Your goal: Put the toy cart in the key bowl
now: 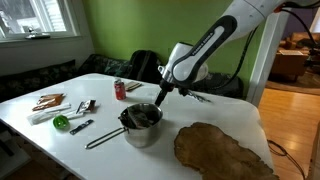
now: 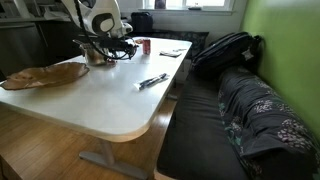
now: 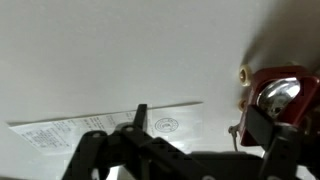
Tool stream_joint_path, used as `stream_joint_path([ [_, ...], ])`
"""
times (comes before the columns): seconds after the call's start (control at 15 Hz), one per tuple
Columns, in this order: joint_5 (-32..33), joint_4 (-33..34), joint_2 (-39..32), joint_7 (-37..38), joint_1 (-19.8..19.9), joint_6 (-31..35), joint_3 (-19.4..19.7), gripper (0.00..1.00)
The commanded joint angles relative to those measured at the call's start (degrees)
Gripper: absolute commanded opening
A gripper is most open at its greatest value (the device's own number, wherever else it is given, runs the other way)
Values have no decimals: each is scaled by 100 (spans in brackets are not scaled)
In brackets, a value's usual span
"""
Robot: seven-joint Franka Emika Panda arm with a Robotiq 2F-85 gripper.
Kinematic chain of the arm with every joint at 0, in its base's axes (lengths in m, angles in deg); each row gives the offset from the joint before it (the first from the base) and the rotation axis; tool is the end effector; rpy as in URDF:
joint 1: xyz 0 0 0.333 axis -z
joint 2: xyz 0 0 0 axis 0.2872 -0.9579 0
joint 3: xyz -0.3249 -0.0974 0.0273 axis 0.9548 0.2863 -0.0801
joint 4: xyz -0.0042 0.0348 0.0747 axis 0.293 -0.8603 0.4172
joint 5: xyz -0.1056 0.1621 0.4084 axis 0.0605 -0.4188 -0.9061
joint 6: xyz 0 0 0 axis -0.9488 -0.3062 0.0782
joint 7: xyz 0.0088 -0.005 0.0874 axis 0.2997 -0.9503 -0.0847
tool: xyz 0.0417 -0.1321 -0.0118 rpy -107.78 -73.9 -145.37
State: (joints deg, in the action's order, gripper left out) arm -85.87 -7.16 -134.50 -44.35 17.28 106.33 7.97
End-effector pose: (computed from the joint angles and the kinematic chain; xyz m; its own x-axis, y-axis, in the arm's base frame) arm 0.7443 0.1954 0.0981 0.7390 0.5224 0.4255 0.5818 -0.8133 -0.0120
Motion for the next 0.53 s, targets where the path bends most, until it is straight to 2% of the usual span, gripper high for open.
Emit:
stream_joint_path([
  [0.0,156,268,-255,-98,32,6,-143,100],
  [0.33,206,479,-447,-206,13,-28,-230,100],
  [0.47,217,554,-529,-237,14,-24,-237,74],
])
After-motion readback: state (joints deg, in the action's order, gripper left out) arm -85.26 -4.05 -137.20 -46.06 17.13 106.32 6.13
